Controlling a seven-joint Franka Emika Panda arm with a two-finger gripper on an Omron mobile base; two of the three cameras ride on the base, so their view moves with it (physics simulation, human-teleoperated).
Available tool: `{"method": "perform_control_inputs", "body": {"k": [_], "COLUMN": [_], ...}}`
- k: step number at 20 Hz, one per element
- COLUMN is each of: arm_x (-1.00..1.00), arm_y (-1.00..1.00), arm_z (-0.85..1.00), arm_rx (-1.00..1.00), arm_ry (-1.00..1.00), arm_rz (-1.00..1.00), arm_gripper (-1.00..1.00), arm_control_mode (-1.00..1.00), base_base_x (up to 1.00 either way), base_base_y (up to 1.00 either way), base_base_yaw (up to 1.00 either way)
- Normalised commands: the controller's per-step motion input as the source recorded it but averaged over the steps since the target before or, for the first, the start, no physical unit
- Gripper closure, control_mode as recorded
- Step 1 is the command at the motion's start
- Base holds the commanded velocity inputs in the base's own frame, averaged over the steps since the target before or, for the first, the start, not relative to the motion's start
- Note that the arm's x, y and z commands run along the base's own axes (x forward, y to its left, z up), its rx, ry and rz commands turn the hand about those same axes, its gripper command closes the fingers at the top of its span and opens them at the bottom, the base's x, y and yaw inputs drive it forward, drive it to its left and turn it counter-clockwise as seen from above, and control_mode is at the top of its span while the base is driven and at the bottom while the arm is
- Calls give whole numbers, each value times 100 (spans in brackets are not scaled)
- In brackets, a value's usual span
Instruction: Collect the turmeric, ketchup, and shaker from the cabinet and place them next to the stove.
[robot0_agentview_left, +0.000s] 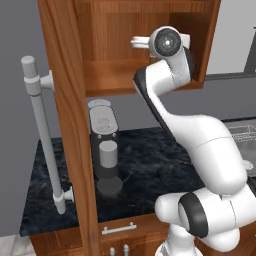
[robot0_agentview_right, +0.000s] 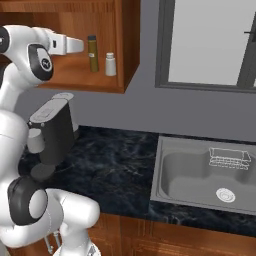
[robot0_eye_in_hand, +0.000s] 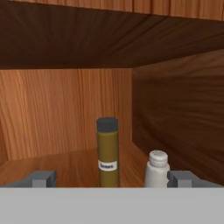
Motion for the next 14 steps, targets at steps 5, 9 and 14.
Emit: {"method": "perform_control_inputs", "body": {"k": [5,9,14], "arm_x": [13,15,23], "arm_y": [12,13,7], "arm_z": [0,0,0], "arm_rx": [0,0,0], "arm_ry": [0,0,0], "arm_rz": [-7,-7,-7], "arm_gripper": [-100,-100,-100], "arm_control_mode": [-100,-100,-100], "base_base_x": [0,0,0], "base_base_y": [0,0,0], "base_base_yaw": [0,0,0]}}
